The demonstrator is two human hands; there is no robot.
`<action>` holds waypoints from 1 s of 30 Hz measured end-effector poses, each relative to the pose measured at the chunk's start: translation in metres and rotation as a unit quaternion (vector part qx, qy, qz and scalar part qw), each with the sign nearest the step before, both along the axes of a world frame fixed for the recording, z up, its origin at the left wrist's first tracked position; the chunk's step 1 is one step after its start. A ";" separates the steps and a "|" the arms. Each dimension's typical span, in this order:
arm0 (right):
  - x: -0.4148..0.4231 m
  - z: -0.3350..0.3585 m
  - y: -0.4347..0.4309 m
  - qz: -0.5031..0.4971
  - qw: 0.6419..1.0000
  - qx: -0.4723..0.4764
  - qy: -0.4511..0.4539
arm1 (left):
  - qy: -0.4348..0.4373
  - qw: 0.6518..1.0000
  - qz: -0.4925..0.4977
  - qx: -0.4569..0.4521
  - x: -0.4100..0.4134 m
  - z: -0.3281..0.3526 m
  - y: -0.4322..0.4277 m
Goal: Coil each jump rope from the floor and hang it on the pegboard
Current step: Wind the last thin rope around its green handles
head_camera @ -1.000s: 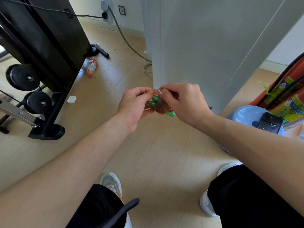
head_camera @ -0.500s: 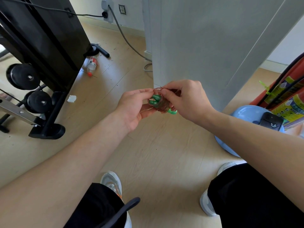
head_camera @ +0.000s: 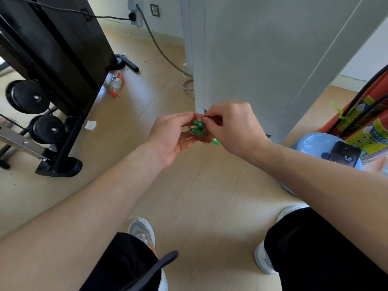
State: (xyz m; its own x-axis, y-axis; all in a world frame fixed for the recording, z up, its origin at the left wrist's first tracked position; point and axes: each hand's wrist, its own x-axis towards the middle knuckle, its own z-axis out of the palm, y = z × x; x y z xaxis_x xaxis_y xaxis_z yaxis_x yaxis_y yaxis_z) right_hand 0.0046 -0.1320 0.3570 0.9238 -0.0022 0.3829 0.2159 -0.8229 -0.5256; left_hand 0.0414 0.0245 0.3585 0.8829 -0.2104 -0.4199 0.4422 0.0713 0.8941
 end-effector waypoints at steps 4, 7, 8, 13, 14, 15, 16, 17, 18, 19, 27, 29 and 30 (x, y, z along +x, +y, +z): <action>0.001 -0.001 0.001 0.007 1.000 -0.026 0.004 | -0.010 1.000 -0.011 0.013 -0.002 -0.001 0.000; 0.002 -0.001 0.001 0.014 0.999 -0.030 0.020 | -0.020 0.999 -0.006 0.027 -0.003 -0.004 0.000; 0.002 -0.001 0.001 0.016 0.999 -0.027 0.027 | -0.020 0.999 -0.002 0.032 -0.002 -0.004 0.000; 0.002 0.002 0.002 0.015 0.998 -0.004 0.061 | -0.024 0.999 0.010 0.038 -0.003 -0.005 0.000; 0.003 0.002 0.002 0.013 0.998 -0.002 0.067 | -0.028 0.999 0.015 0.040 -0.004 -0.005 -0.001; 0.003 0.003 0.003 0.012 0.997 -0.001 0.070 | -0.030 0.998 0.020 0.043 -0.005 -0.006 -0.002; 0.003 0.004 0.003 0.012 0.997 -0.001 0.075 | -0.030 0.998 0.024 0.044 -0.006 -0.006 -0.003; 0.003 0.005 0.003 0.016 0.997 -0.001 0.082 | -0.027 0.998 0.027 0.044 -0.006 -0.006 -0.004; 0.003 0.006 0.004 0.021 0.996 -0.003 0.092 | -0.023 0.998 0.029 0.041 -0.005 -0.006 -0.004; 0.003 0.007 0.005 0.026 0.995 -0.007 0.100 | -0.020 0.999 0.030 0.039 -0.004 -0.005 -0.003; 0.001 0.003 0.011 0.029 0.998 -0.029 0.042 | -0.023 0.998 0.031 0.046 -0.001 -0.004 -0.002; 0.000 0.002 0.011 0.035 0.998 -0.034 0.026 | -0.023 0.998 0.033 0.042 -0.001 -0.004 -0.002; 0.000 0.002 0.012 0.035 0.999 -0.032 0.020 | -0.023 0.998 0.033 0.038 -0.002 -0.004 -0.001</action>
